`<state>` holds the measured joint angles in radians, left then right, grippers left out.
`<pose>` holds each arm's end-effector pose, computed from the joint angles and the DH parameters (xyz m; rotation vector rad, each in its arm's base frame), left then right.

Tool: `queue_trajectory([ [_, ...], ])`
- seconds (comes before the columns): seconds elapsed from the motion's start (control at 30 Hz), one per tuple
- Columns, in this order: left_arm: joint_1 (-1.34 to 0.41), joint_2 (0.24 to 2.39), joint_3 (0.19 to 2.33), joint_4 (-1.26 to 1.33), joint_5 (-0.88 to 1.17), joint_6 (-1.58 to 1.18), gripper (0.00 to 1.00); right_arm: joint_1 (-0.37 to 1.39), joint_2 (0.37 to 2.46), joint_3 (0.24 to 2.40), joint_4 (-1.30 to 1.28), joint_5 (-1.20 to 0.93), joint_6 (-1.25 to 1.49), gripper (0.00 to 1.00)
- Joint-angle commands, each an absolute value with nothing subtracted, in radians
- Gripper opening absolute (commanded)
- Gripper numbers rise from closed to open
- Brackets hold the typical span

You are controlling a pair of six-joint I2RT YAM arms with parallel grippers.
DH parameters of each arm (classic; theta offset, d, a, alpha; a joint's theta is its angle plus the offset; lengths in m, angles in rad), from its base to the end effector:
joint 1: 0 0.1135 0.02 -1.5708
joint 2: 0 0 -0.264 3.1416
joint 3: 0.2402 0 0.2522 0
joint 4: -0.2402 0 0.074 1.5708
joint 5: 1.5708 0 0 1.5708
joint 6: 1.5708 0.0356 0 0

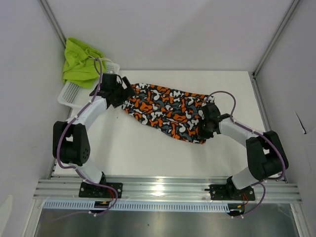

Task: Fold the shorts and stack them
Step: Fold the shorts

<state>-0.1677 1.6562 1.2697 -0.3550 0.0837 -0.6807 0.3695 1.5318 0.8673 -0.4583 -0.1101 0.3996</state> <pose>0.3670 -0.0652 0.2658 -0.5584 2.3011 -0.5193 0.2661 0.1073 0.1749 0.0069 2.7430 0.3745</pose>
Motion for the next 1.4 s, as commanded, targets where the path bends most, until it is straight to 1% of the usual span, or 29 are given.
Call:
queue_trajectory([
  [0.0,-0.187,1.617,1.259,-0.345,0.046,-0.647,0.99,0.422,1.465,0.864,-0.555,0.006,0.385,0.15],
  [0.07,-0.192,1.609,1.255,-0.351,0.034,-0.643,0.99,0.455,1.454,0.851,-0.577,0.075,0.394,0.15],
  [0.17,-0.201,1.592,1.236,-0.357,0.025,-0.634,0.99,0.479,1.453,0.831,-0.598,0.1,0.4,0.15],
  [0.2,-0.206,1.588,1.223,-0.356,0.02,-0.629,0.99,0.485,1.442,0.828,-0.6,0.112,0.408,0.17],
  [0.23,-0.207,1.574,1.218,-0.356,0.014,-0.627,0.99,0.485,1.43,0.822,-0.597,0.118,0.428,0.21],
  [0.27,-0.209,1.566,1.213,-0.353,0.011,-0.626,0.99,0.485,1.413,0.821,-0.592,0.121,0.439,0.38],
  [0.33,-0.212,1.548,1.197,-0.353,0.009,-0.621,0.99,0.479,1.353,0.813,-0.56,0.089,0.459,0.51],
  [0.37,-0.212,1.542,1.193,-0.353,0.006,-0.62,0.99,0.466,1.338,0.807,-0.551,0.071,0.466,0.55],
  [0.5,-0.215,1.496,1.163,-0.359,0.005,-0.609,0.99,0.422,1.27,0.785,-0.5,0.048,0.508,0.56],
  [0.53,-0.216,1.485,1.151,-0.354,-0.005,-0.611,0.99,0.404,1.249,0.775,-0.48,-0.022,0.511,0.56],
  [0.63,-0.222,1.447,1.121,-0.341,-0.022,-0.617,0.99,0.348,1.232,0.753,-0.427,-0.092,0.523,0.54],
  [0.77,-0.239,1.414,1.095,-0.339,-0.026,-0.62,0.99,0.302,1.276,0.755,-0.381,-0.199,0.537,0.53],
  [0.97,-0.264,1.39,1.088,-0.351,-0.046,-0.623,0.99,0.25,1.331,0.721,-0.269,-0.301,0.6,0.52],
  [1.1,-0.279,1.384,1.08,-0.353,-0.054,-0.623,0.99,0.244,1.373,0.713,-0.252,-0.295,0.611,0.51],
  [1.37,-0.298,1.382,1.072,-0.351,-0.067,-0.627,0.99,0.241,1.361,0.66,-0.241,-0.25,0.612,0.52],
])
